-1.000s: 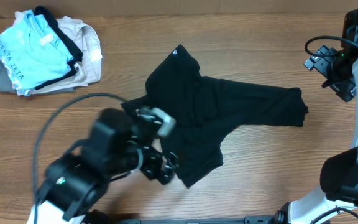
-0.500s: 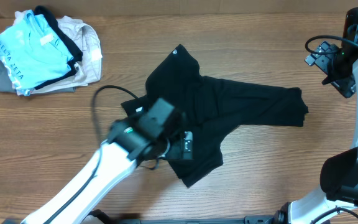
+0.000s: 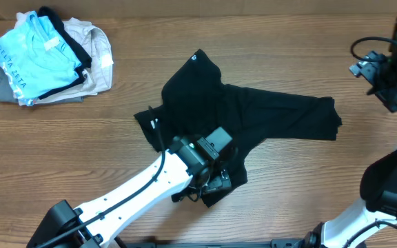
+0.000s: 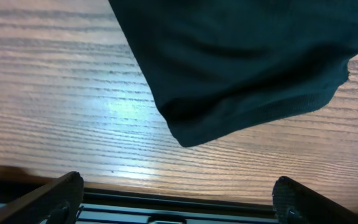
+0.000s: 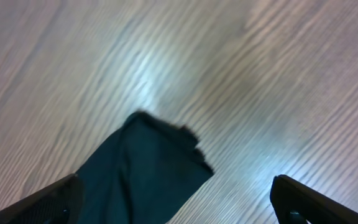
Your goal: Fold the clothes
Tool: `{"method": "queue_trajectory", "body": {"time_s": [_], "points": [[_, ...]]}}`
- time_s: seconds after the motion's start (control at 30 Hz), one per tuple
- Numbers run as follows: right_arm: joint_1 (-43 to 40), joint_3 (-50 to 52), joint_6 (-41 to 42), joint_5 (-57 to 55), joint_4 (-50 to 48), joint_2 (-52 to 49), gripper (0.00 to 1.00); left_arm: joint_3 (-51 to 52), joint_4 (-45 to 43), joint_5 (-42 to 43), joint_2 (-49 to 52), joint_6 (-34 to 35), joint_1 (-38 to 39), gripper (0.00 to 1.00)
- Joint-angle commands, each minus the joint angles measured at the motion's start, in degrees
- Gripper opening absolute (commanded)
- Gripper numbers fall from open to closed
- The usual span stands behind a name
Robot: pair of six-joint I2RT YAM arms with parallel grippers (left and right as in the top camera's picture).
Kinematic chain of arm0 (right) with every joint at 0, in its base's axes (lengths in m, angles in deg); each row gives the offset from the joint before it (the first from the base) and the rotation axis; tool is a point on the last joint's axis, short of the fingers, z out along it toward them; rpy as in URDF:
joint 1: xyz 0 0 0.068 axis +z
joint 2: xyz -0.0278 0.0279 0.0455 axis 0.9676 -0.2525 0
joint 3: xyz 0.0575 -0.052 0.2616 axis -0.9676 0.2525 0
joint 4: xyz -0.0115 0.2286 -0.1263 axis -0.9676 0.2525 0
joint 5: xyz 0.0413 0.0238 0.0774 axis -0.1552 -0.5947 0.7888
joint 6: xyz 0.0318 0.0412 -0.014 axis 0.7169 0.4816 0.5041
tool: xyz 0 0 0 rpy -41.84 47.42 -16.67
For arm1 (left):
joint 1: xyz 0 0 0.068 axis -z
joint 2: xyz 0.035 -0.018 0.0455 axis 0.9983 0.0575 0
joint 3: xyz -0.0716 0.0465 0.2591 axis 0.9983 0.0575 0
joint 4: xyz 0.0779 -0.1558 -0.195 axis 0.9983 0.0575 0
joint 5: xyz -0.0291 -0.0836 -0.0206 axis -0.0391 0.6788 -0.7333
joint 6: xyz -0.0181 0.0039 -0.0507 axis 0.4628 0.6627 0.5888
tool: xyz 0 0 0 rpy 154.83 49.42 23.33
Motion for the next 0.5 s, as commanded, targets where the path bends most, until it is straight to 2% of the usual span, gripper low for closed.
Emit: {"method": "queue_trajectory", "body": {"time_s": [0.0, 0.3, 0.47], "points": [[-2.4, -0.1, 0.4, 2.8, 0.2, -1.2, 1.0, 2.0, -1.1, -2.5, 0.4, 5.1, 0.6, 1.0], [-2.7, -0.1, -0.6, 4.6, -0.1, -2.0, 1.0, 7.8, -8.8, -1.2, 3.5, 6.6, 0.6, 1.0], [-2.7, -0.1, -0.9, 4.6, -0.2, -2.0, 1.0, 9.3, -12.7, 2.5, 6.5, 6.5, 0.6, 1.0]]}}
